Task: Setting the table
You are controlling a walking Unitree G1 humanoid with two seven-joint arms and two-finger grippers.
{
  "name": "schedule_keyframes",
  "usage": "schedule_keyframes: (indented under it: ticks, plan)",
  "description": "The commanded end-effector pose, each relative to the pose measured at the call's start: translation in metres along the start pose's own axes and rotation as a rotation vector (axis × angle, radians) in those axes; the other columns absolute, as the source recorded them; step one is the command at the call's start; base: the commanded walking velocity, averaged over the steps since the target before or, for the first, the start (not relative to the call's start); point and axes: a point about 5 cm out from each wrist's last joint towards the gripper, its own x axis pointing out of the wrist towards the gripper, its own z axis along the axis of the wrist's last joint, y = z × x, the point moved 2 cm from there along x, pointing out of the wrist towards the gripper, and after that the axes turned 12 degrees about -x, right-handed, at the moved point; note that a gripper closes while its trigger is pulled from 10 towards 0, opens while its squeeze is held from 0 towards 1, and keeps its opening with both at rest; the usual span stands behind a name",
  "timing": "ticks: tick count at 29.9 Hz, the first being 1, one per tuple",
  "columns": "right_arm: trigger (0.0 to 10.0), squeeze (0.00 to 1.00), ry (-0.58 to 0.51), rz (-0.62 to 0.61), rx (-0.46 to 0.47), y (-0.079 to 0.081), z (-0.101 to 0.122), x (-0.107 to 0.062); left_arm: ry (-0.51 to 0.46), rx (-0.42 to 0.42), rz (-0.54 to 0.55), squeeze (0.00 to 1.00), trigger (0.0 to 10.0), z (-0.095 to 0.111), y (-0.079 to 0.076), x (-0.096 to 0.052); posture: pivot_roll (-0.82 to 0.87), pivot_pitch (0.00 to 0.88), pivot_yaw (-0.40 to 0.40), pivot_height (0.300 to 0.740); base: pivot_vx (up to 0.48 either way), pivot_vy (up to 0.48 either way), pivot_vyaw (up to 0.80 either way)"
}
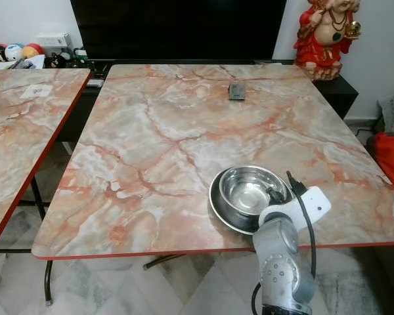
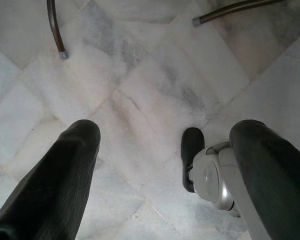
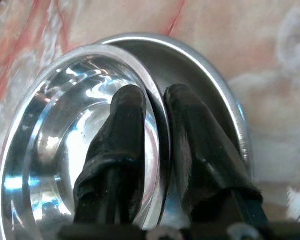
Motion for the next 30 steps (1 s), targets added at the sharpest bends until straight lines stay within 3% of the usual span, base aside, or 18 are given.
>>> schedule_keyframes:
  ticks: [1, 7, 14, 21, 23, 24, 30]
  plan:
    - [10.0, 0.0, 0.033, -0.024, 0.006, -0.005, -0.012, -0.008, 0.043, 0.011, 0.008, 0.0, 10.0, -0.009, 0.003, -0.003, 0.01, 0.116, -0.032, 0.74, 0.0, 0.0, 0.0]
    - [10.0, 0.0, 0.035, -0.046, -0.006, -0.006, -0.011, -0.013, 0.03, 0.012, -0.005, 0.0, 10.0, -0.007, -0.001, -0.001, 0.01, 0.113, -0.033, 0.74, 0.0, 0.0, 0.0]
    - [10.0, 0.0, -0.033, -0.093, -0.086, -0.014, 0.002, -0.018, 0.036, 0.011, -0.005, 0.0, 10.0, -0.01, -0.002, -0.003, 0.01, 0.115, -0.034, 0.74, 0.0, 0.0, 0.0]
    - [10.0, 0.0, -0.205, 0.03, -0.245, -0.005, 0.022, -0.015, 0.04, 0.009, 0.002, 0.0, 10.0, -0.011, -0.001, -0.003, 0.0, 0.113, -0.031, 0.74, 0.0, 0.0, 0.0]
    - [10.0, 0.0, -0.275, 0.108, -0.369, -0.005, 0.031, -0.008, 0.031, 0.002, 0.007, 0.0, 10.0, -0.008, 0.001, -0.002, 0.0, 0.112, -0.03, 0.74, 0.0, 0.0, 0.0]
    - [10.0, 0.0, -0.297, 0.136, -0.453, -0.008, 0.036, -0.002, 0.027, 0.001, 0.009, 0.0, 10.0, -0.006, 0.002, -0.002, 0.0, 0.109, -0.037, 0.74, 0.0, 0.0, 0.0]
    - [10.0, 0.0, -0.318, 0.148, -0.533, -0.026, 0.039, 0.012, 0.02, -0.009, 0.024, 0.0, 10.0, -0.004, 0.005, -0.001, 0.0, 0.089, -0.043, 0.74, 0.0, 0.0, 0.0]
